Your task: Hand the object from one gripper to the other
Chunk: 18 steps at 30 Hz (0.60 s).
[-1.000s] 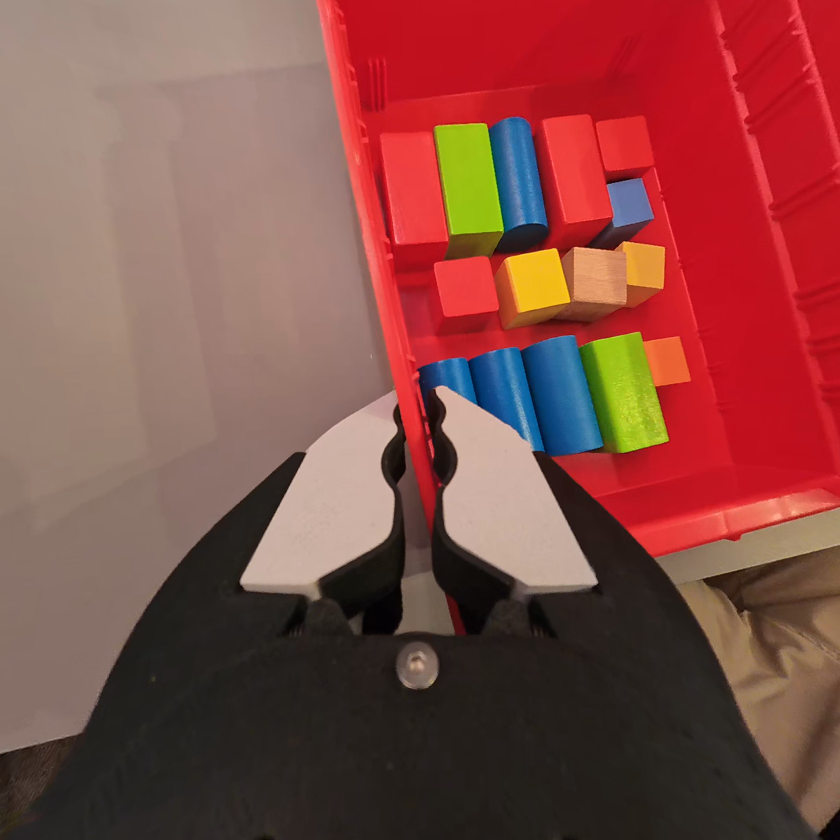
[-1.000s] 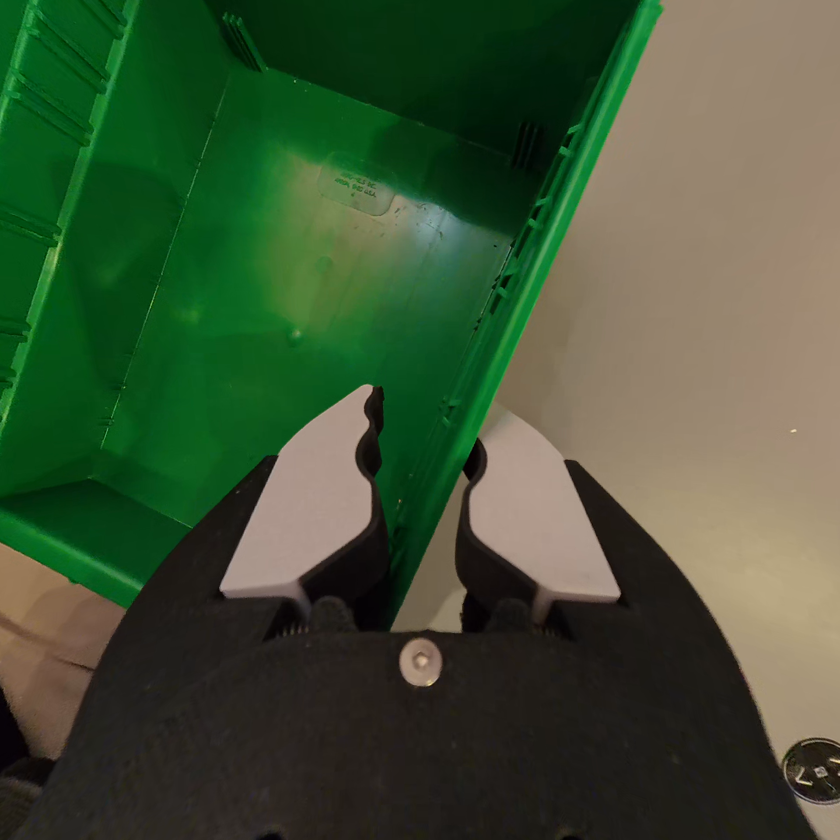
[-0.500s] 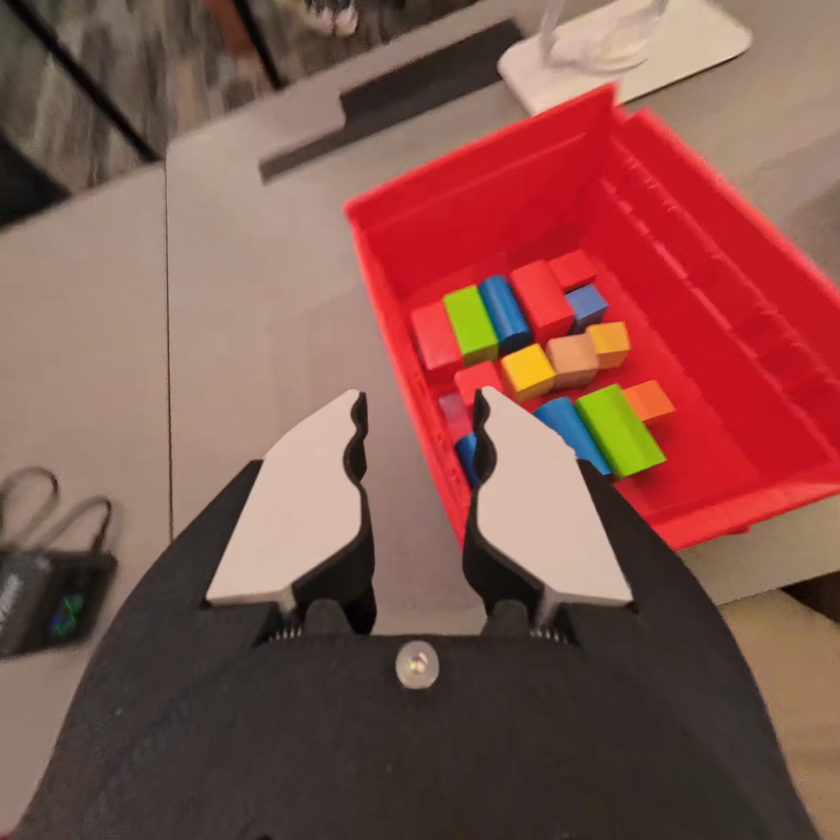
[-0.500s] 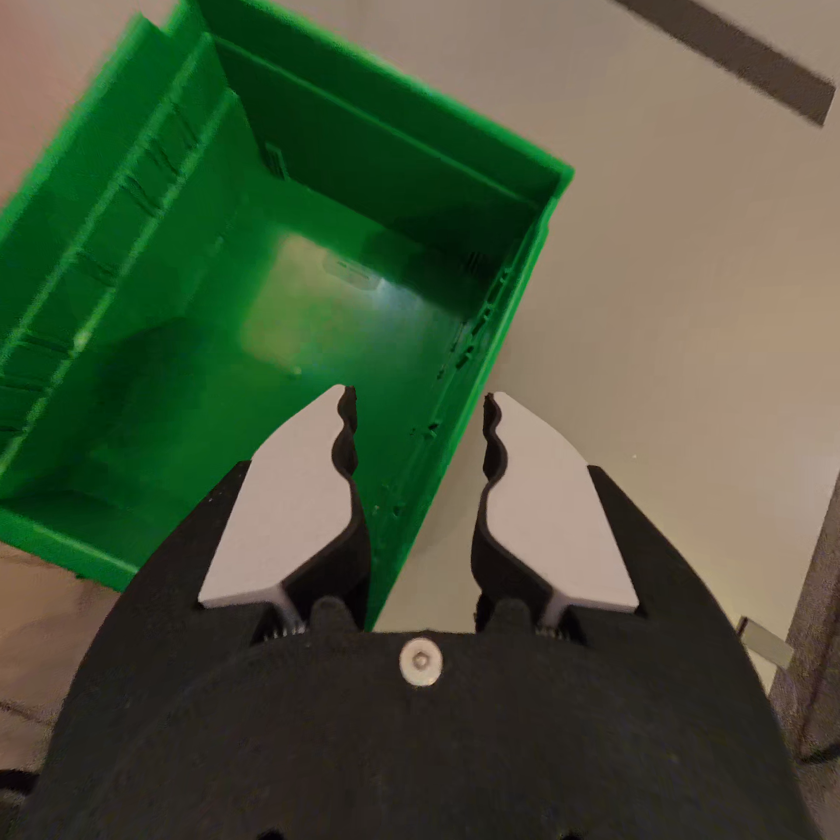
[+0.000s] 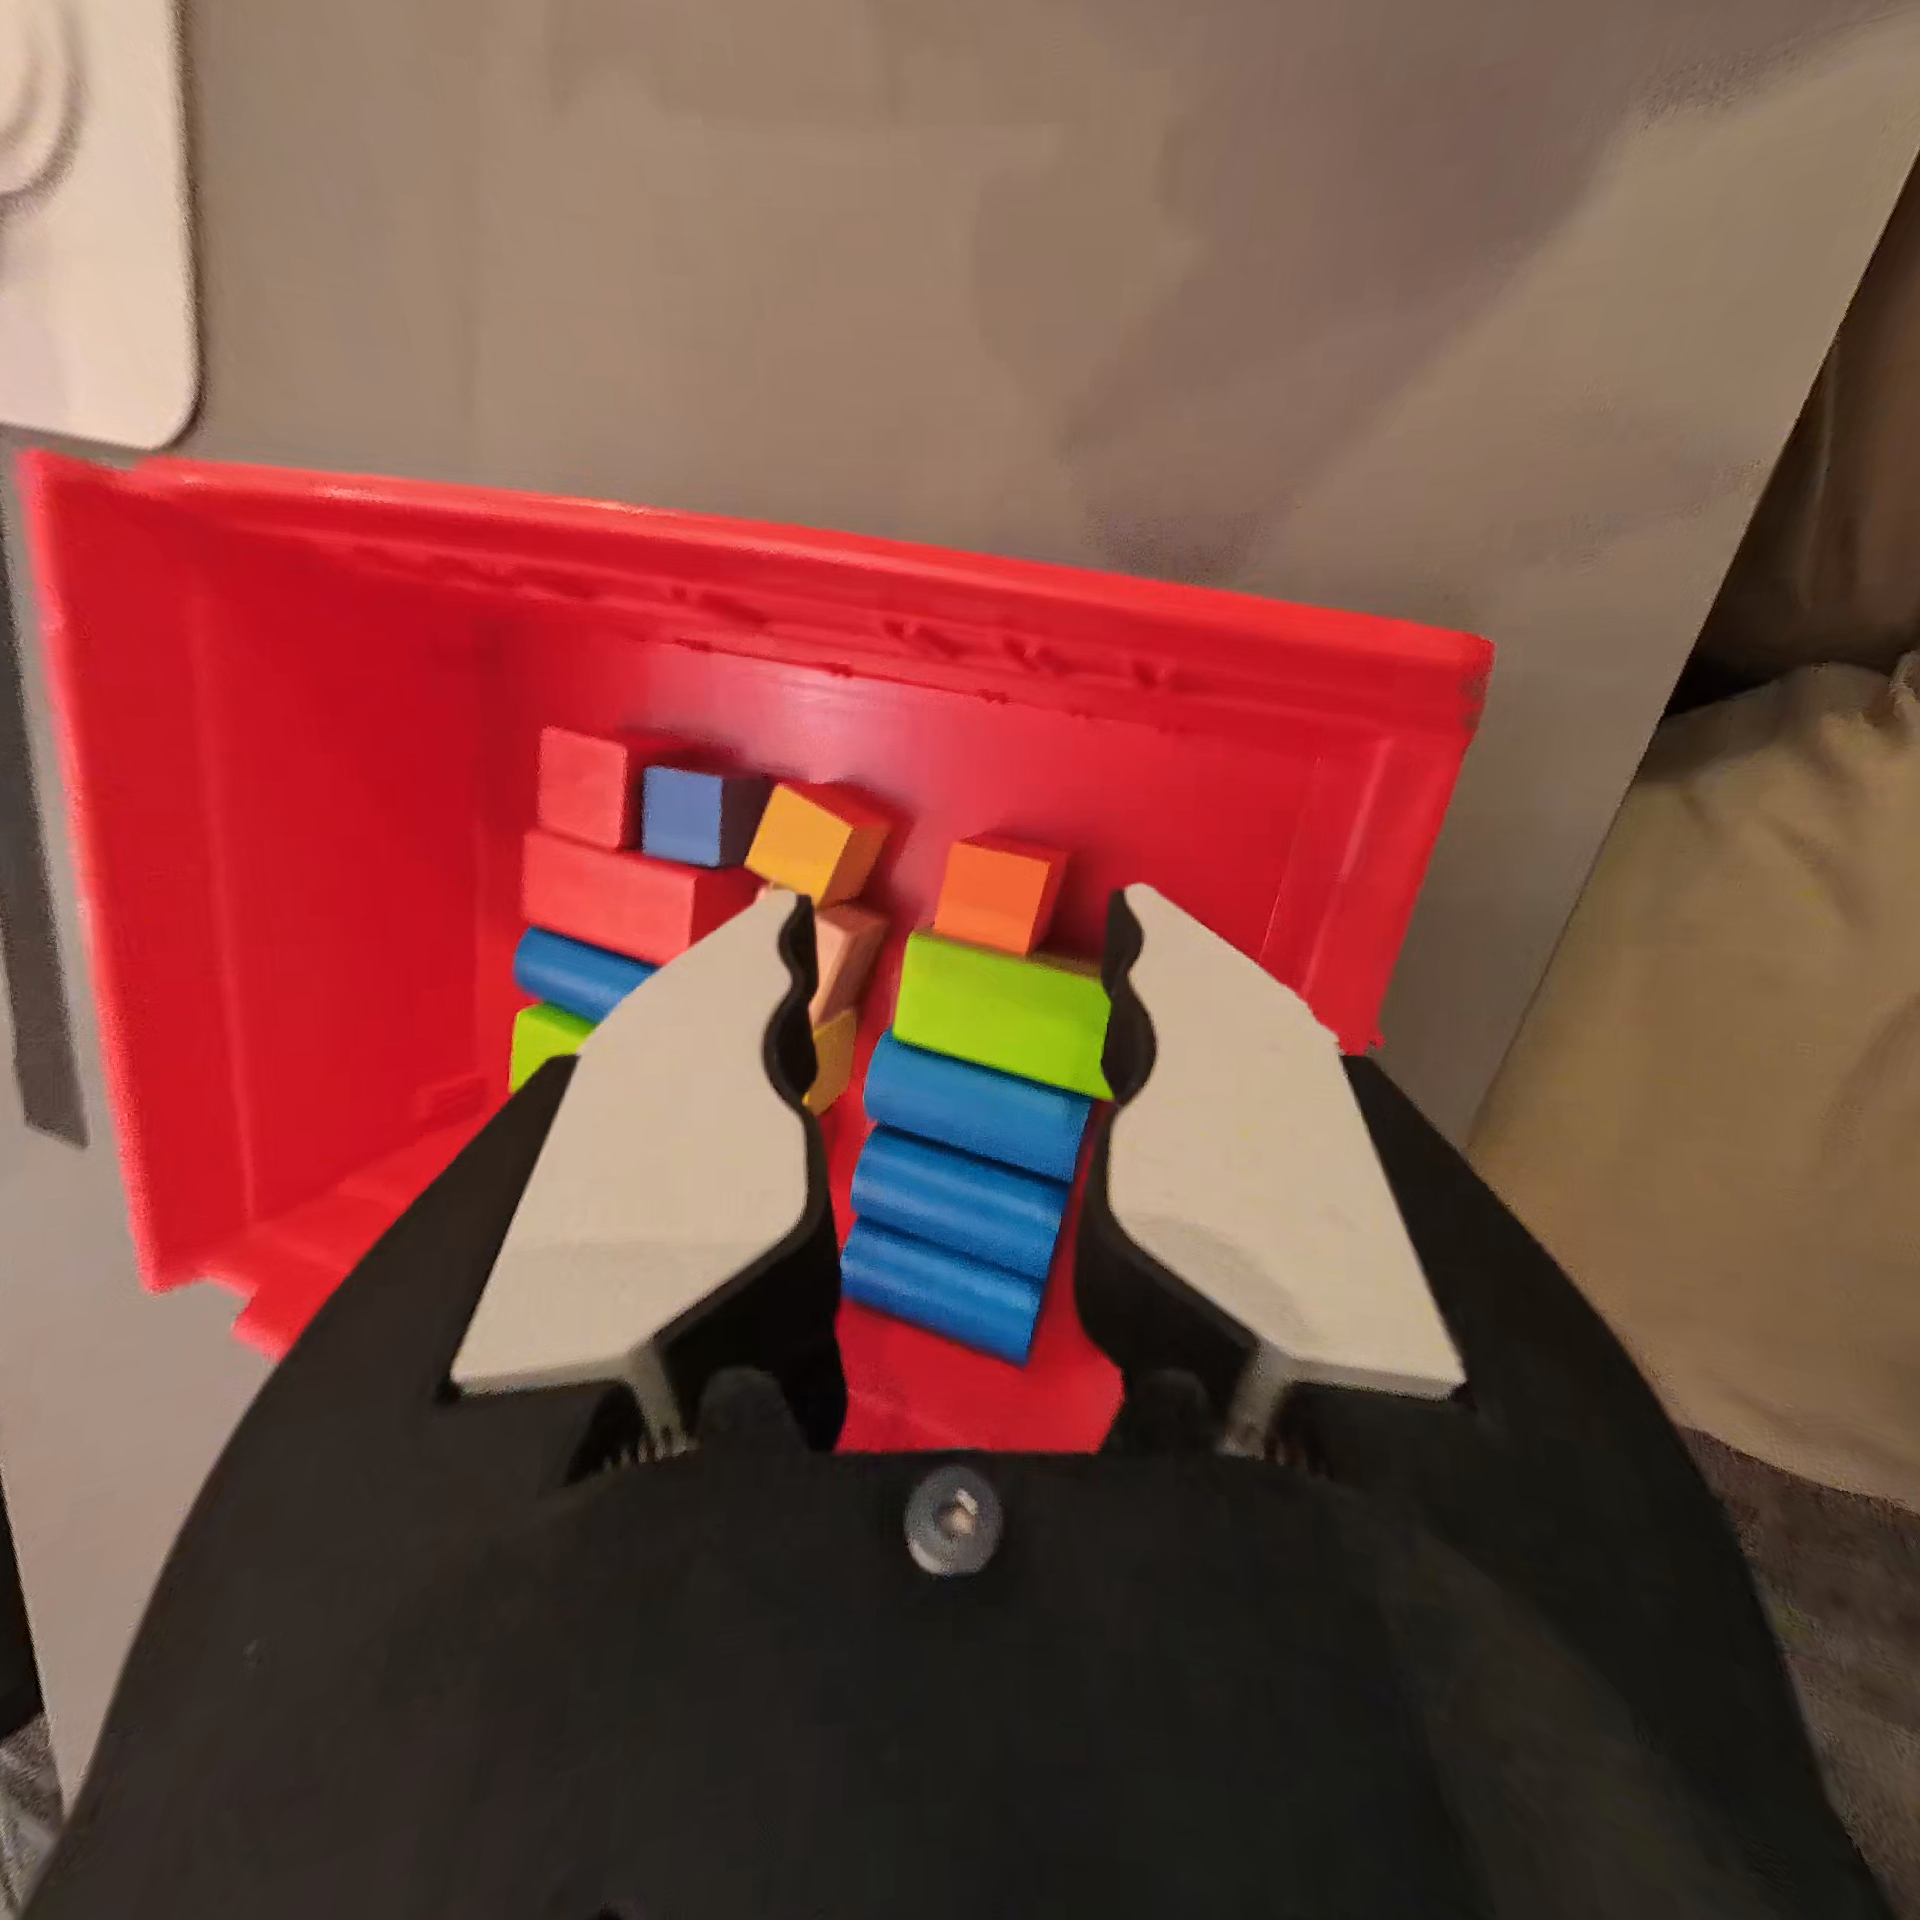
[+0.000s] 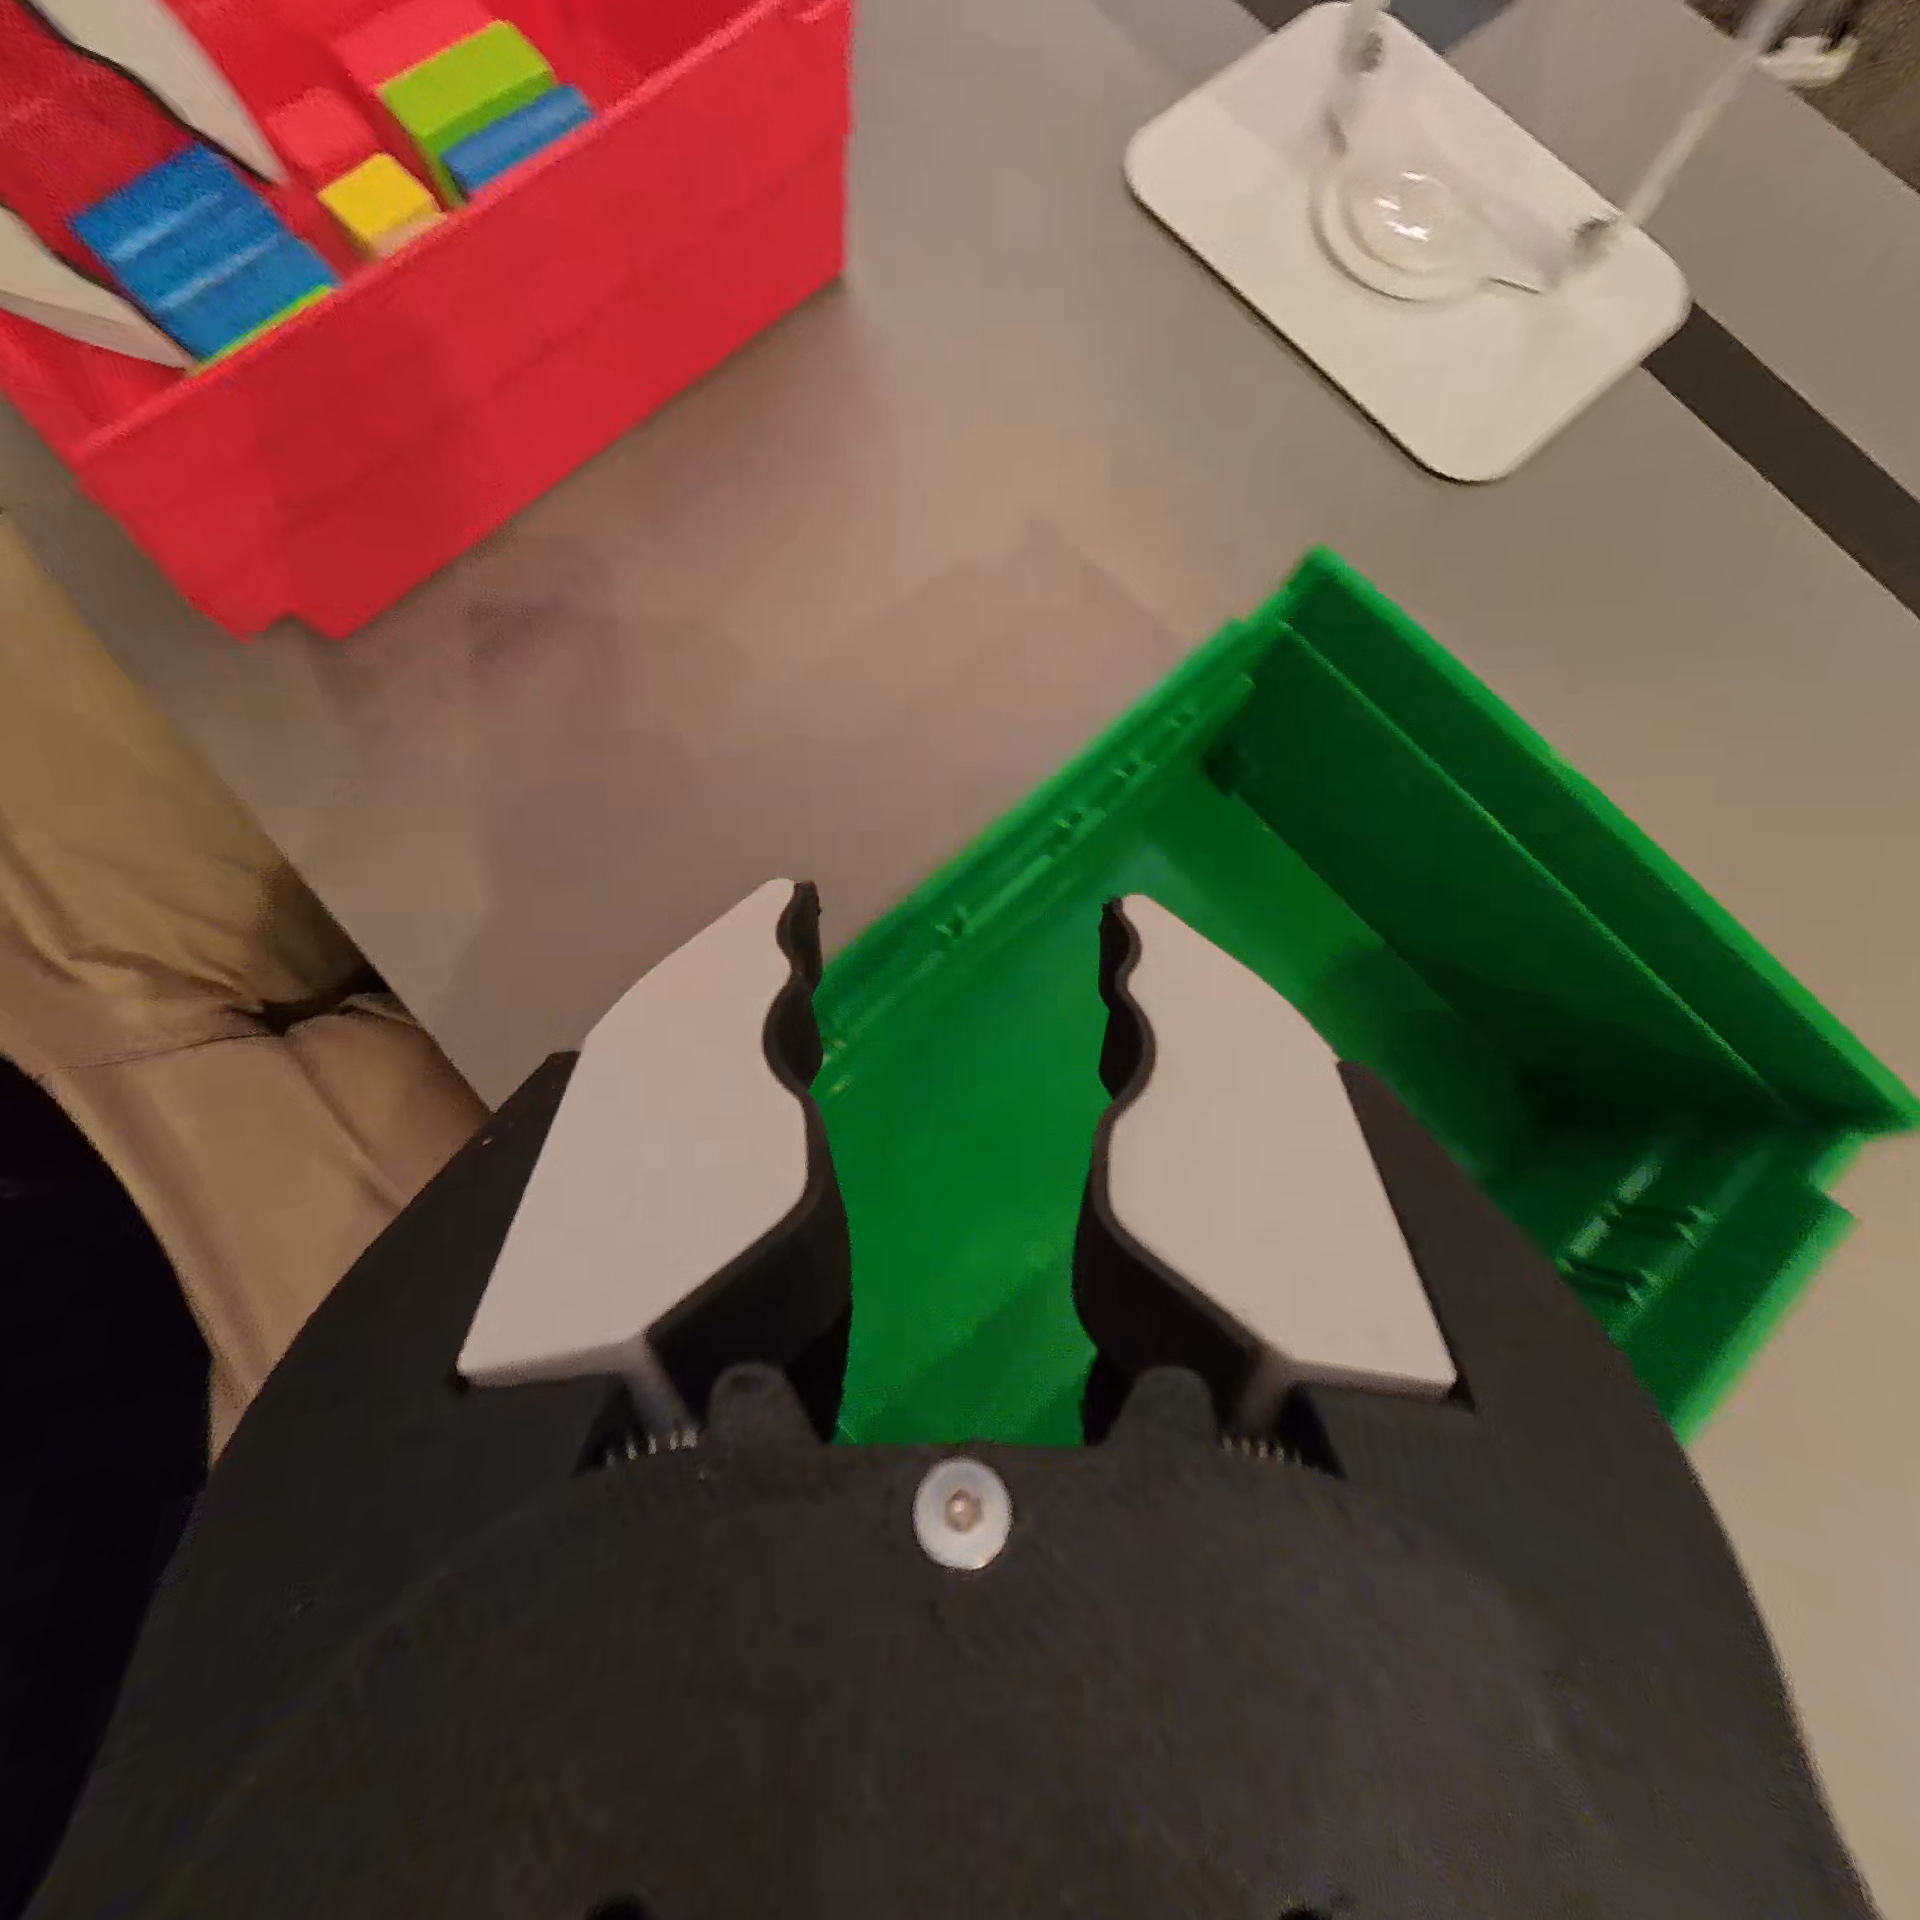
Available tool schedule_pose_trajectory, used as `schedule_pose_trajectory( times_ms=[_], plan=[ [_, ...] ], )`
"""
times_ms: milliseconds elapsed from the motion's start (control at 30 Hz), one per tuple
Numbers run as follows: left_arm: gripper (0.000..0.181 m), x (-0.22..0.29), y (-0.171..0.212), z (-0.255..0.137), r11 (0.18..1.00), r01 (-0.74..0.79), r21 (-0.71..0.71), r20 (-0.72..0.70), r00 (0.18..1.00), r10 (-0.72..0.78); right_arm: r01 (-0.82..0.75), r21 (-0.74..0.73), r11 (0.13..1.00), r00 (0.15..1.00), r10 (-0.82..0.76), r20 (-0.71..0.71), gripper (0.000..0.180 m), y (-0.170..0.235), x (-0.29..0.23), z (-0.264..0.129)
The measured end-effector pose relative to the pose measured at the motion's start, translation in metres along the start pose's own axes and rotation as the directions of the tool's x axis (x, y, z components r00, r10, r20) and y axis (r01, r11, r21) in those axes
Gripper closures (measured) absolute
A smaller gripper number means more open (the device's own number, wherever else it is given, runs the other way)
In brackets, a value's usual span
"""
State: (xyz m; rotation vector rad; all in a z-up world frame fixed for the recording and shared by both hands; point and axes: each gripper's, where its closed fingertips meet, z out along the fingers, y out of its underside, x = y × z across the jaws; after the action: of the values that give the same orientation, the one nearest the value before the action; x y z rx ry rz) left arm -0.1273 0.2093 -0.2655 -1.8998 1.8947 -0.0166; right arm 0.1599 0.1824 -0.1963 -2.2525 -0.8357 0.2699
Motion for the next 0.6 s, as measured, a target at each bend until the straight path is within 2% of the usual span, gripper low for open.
schedule_pose_trajectory(
  times_ms=[133,267,433,600],
  plan=[
    [0.133,0.001,0.013,0.033,0.992,-0.066,-0.112,-0.048,0.997,0.061,0.061,-0.012,0.998,0.997,-0.060,0.054,0.132,-0.006,-0.023,0.016],
    [0.132,0.012,0.032,0.054,0.973,-0.089,-0.214,-0.138,0.989,0.060,0.062,-0.008,0.998,0.995,-0.061,0.082,0.134,-0.006,-0.031,0.023],
    [0.151,0.011,0.037,0.062,0.972,-0.075,-0.223,-0.141,0.989,0.044,0.066,-0.017,0.998,0.993,-0.064,0.099,0.135,-0.003,-0.035,0.030],
    [0.152,0.010,0.036,0.060,0.981,-0.050,-0.188,-0.136,0.990,0.024,0.082,0.013,0.997,0.988,-0.083,0.128,0.136,-0.007,-0.041,0.033]
  ],
)
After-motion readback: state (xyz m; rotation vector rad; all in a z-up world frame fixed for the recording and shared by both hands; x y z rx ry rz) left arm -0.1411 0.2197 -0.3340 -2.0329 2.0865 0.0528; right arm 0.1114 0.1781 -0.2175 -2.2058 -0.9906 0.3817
